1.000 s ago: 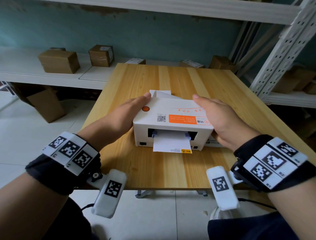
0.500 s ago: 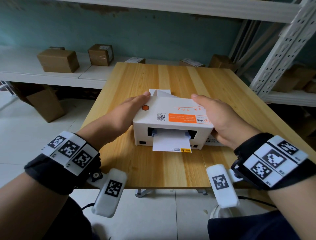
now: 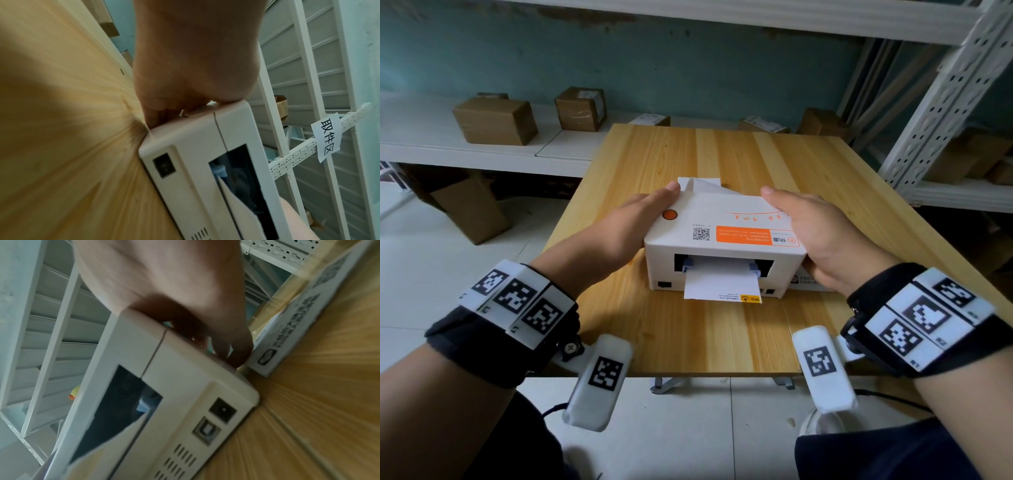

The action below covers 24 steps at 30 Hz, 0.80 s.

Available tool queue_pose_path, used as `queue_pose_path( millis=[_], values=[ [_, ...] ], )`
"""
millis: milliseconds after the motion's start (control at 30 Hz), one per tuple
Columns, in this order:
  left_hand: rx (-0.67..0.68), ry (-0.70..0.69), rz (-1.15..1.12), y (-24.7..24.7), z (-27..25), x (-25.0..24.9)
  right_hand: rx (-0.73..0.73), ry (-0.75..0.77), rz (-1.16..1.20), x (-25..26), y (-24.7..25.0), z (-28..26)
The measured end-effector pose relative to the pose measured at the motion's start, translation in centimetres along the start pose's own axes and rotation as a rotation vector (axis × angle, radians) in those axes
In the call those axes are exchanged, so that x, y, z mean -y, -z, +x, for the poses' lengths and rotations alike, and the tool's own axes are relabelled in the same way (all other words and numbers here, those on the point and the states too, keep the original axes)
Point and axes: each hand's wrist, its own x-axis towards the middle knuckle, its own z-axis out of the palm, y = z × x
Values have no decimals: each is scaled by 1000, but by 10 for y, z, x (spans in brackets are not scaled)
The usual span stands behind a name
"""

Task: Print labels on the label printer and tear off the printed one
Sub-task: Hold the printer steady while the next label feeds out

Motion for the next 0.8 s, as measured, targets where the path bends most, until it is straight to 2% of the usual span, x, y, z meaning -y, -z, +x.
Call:
queue_pose_path(
  millis=[800],
  values=[
    [-90,32,13,-5,-6,-5,-4,12,-17,-1,1,0]
  ],
)
